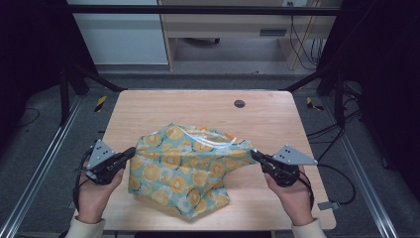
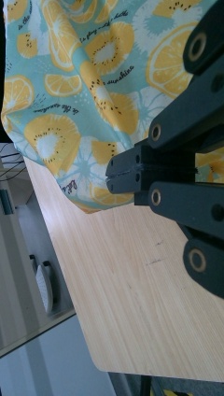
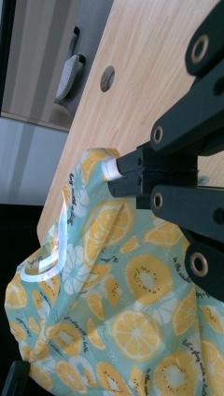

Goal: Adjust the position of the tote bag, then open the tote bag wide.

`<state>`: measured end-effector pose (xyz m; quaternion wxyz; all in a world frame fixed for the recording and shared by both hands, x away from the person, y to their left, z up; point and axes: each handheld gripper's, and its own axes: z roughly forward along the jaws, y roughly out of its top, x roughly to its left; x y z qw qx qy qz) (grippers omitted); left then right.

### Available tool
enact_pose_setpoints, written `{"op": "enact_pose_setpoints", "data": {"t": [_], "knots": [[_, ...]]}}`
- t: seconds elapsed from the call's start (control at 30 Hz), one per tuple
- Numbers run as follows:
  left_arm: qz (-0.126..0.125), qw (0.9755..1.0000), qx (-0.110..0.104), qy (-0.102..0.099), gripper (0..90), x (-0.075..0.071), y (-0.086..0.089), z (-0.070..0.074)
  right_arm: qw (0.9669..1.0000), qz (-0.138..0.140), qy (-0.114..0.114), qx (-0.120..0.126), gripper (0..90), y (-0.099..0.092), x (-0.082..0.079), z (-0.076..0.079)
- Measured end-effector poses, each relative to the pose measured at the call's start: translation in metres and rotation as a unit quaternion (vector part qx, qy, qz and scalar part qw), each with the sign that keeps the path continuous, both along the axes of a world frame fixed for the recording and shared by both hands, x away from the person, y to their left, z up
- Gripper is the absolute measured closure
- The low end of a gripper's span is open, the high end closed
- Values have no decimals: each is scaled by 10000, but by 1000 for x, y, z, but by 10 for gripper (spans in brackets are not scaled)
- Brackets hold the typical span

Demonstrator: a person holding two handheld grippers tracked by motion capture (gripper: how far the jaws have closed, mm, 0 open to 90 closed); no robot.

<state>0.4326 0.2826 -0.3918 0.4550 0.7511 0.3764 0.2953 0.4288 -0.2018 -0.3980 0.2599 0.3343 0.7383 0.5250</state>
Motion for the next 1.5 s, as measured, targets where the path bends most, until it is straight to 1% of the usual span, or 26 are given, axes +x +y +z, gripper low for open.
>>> {"op": "enact_pose_setpoints", "data": {"t": [0.13,0.2,0.3,0.5,0.67,0.7,0.73,0.77,0.8,0.87,0.97,1.13,1.2,1.27,1.3,1.4,1.43,1.47,1.5], "knots": [[-13,10000,-10,-24,900,-4,1,0,10000,12,8,22,900,1,-2,0],[-29,10000,-51,-35,900,-7,1,0,10000,23,14,20,900,0,-5,-1],[-40,10000,1,-63,900,-14,0,-3,10000,49,47,-31,900,-2,-8,-5],[-63,9999,82,-64,900,-18,-1,-7,9999,15,52,-113,900,-1,-12,-8],[-91,9999,73,-68,900,-24,-1,-9,9999,44,46,-129,900,-1,-20,-9],[-121,9999,62,-62,900,-27,0,-10,9999,77,35,-126,900,-2,-21,-10],[-121,9999,62,-62,900,-27,0,-10,9999,90,25,-129,900,-3,-23,-10],[-172,9998,-11,-54,900,-30,2,-10,9999,97,28,-134,900,-3,-25,-11],[-172,9998,-11,-54,900,-30,2,-10,9999,97,28,-134,900,-3,-25,-11],[-217,9998,-15,-41,900,-32,3,-11,9997,130,24,-198,900,-4,-31,-13],[-244,9997,7,-12,900,-35,4,-14,9995,186,50,-240,900,-5,-35,-16],[-318,9995,5,75,900,-41,6,-19,9992,248,93,-289,900,-5,-41,-20],[-341,9994,42,99,900,-44,7,-22,9989,330,137,-299,900,-6,-45,-24],[-340,9994,59,104,900,-46,7,-23,9988,346,163,-309,900,-7,-46,-26],[-354,9993,90,103,900,-47,6,-24,9985,415,195,-305,900,-8,-48,-29],[-417,9986,272,154,900,-49,2,-27,9981,458,236,-336,900,-9,-50,-32],[-417,9986,272,154,900,-49,2,-27,9979,468,267,-355,900,-10,-51,-34],[-472,9979,396,190,900,-48,0,-29,9976,495,283,-386,900,-12,-52,-35],[-483,9977,424,222,900,-47,-1,-30,9973,527,303,-419,900,-12,-53,-36]]}}
